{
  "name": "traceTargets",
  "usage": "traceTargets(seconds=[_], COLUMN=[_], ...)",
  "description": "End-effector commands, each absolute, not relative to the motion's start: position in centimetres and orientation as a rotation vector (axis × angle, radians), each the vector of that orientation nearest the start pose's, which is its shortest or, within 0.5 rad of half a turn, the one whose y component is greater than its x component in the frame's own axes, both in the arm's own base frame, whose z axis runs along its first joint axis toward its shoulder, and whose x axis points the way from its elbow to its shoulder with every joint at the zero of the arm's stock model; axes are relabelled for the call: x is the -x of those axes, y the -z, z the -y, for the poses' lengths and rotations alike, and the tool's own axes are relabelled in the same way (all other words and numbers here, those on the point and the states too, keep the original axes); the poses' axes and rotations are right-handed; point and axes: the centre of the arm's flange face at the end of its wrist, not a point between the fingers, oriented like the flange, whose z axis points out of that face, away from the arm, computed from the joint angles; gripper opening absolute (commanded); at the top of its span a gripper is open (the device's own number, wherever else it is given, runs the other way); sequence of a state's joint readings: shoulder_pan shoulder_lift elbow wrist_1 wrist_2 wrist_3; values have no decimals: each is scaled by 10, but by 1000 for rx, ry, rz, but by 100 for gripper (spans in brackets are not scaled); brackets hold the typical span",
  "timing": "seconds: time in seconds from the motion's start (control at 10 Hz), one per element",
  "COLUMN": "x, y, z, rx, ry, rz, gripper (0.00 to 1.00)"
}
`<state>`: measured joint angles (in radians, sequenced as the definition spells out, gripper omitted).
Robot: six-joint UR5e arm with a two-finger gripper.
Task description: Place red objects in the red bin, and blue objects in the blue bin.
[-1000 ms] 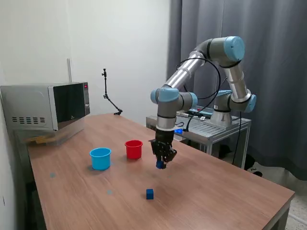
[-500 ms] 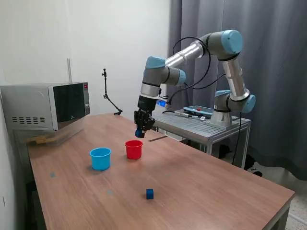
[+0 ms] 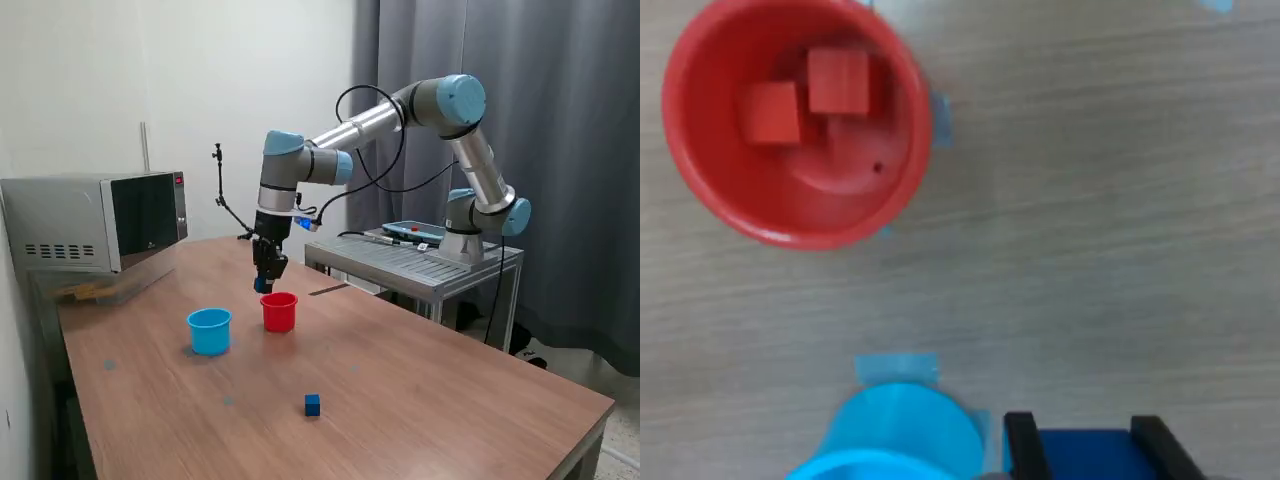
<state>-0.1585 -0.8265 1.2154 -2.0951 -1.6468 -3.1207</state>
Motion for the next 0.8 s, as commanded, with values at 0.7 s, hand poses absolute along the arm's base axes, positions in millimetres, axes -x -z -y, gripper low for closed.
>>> traceTargets(seconds=[0.7], x=[833], y=[-208], z=[-86], rx=[1939], ry=[-214], rz=[-2484], gripper=[0])
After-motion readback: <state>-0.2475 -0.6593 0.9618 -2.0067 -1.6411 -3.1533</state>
